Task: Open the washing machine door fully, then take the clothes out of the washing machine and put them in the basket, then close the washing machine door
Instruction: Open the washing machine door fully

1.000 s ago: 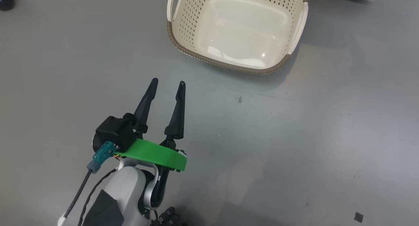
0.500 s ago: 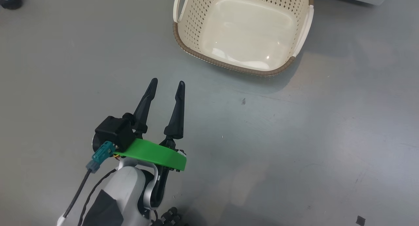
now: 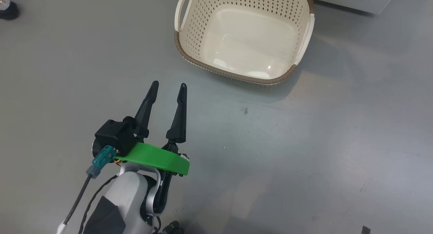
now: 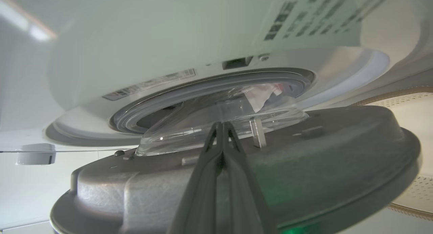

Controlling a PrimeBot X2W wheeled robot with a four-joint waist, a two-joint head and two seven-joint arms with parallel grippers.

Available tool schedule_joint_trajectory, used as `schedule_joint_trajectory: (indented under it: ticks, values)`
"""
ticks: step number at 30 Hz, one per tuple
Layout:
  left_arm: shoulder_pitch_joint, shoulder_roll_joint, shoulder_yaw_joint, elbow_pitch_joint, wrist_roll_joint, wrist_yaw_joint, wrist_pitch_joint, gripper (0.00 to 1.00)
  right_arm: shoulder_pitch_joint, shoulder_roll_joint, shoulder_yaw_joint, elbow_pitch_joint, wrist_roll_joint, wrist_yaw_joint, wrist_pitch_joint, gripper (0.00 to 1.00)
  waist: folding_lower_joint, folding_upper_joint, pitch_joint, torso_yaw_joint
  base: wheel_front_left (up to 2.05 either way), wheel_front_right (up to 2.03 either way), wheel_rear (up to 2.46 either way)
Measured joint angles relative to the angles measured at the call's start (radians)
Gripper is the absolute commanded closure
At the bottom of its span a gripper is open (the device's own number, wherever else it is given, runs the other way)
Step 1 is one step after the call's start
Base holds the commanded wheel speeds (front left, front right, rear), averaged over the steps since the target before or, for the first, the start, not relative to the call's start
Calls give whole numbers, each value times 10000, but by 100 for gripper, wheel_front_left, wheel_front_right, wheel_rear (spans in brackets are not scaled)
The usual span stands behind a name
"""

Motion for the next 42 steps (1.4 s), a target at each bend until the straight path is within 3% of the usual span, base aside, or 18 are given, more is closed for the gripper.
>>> schedule_joint_trajectory:
  ticks: [42]
  values:
    - [421,15,150,320,337,2,-2,0,2772,880,384,59,656,359,1655,100,0,0,-1728,-677,0,0,0]
